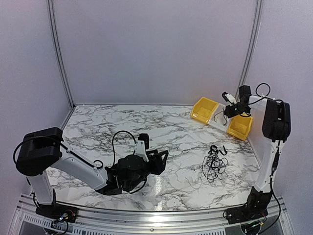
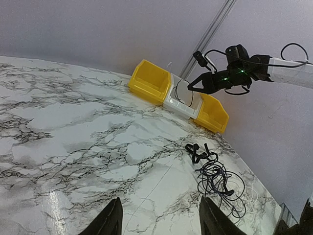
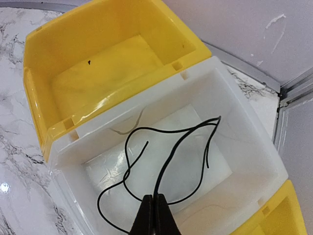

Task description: Untangle the cables

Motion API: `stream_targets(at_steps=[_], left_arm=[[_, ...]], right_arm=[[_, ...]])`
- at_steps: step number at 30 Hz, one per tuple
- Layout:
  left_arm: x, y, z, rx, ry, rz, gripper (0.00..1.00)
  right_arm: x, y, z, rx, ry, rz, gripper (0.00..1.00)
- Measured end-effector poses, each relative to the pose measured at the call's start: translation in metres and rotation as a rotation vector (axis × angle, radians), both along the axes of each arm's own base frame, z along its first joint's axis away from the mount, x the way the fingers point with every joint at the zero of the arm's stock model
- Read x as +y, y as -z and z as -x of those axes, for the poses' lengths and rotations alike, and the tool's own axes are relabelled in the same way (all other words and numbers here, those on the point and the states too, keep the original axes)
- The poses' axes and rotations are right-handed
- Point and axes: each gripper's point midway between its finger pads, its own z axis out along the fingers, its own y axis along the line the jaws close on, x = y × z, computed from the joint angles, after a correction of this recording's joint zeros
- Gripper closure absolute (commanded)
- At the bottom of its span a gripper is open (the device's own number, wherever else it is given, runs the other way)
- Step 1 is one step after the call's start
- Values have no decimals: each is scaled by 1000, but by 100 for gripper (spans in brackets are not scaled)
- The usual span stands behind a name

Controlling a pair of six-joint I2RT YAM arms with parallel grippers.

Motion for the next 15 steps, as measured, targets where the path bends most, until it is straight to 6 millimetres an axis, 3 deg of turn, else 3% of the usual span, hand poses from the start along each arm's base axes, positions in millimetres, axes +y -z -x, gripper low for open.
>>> stream_targets(at_steps=[4, 11, 15], left_arm=[[0, 1, 0, 4, 1, 3, 44], [-2, 4, 1, 19, 10, 11, 44], [-3, 5, 2, 22, 16, 13, 44]], right_arm=[[5, 15, 3, 44, -2, 18, 100], [6, 12, 1, 55, -3, 63, 100], [4, 13, 6, 75, -2, 94, 80]])
